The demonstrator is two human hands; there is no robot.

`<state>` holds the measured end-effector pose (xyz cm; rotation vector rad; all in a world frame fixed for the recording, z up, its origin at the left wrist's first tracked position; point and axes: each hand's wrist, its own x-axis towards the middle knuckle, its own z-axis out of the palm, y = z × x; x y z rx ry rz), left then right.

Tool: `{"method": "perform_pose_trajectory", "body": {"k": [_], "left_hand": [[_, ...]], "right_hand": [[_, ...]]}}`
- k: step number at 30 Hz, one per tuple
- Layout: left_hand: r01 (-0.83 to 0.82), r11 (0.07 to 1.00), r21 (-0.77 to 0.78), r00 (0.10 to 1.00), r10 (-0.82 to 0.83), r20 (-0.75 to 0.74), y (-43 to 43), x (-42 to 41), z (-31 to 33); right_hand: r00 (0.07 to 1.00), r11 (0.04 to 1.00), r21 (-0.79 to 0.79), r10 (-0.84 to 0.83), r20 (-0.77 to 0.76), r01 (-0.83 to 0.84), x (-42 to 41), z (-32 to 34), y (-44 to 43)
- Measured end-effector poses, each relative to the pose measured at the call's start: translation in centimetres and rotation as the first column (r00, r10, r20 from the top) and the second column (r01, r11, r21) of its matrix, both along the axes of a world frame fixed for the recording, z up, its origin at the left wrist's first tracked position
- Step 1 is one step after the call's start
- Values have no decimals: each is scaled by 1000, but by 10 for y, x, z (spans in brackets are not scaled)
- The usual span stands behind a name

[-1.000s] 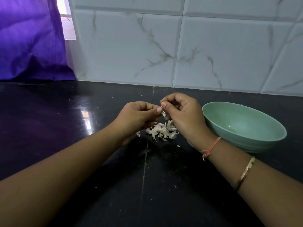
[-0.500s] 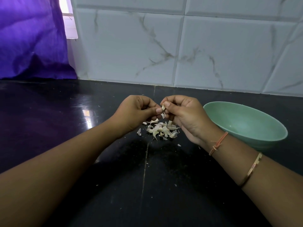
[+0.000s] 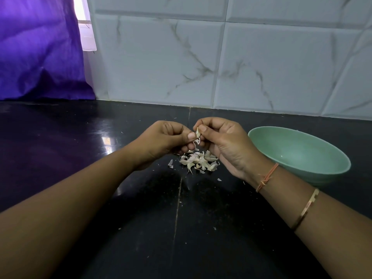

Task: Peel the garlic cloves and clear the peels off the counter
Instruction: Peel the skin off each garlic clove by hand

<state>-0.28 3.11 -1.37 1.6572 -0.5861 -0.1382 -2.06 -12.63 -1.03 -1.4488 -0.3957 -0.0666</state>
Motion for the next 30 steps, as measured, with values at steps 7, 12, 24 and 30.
{"method": "perform_pose_trajectory", "body": {"k": [7,12,24,30], "left_hand": [[47,995,-91,994,-56,-94,-1,-2,0],[22,974,-227,981,-65,-181,-6,-3,-4],[-149,978,-145,988,153,13,-12,-2,-5],[-239,969,-66,966,244,83,-13,-1,-7]], "right_hand": [[995,989,118,97,-36,-92,1,-1,-2],[997,978,195,74,-2,-72,2,-3,-1],[994,989,98,-110,28,107,1,-4,0],[990,987,89,-135,31,132,1,-3,1]]}}
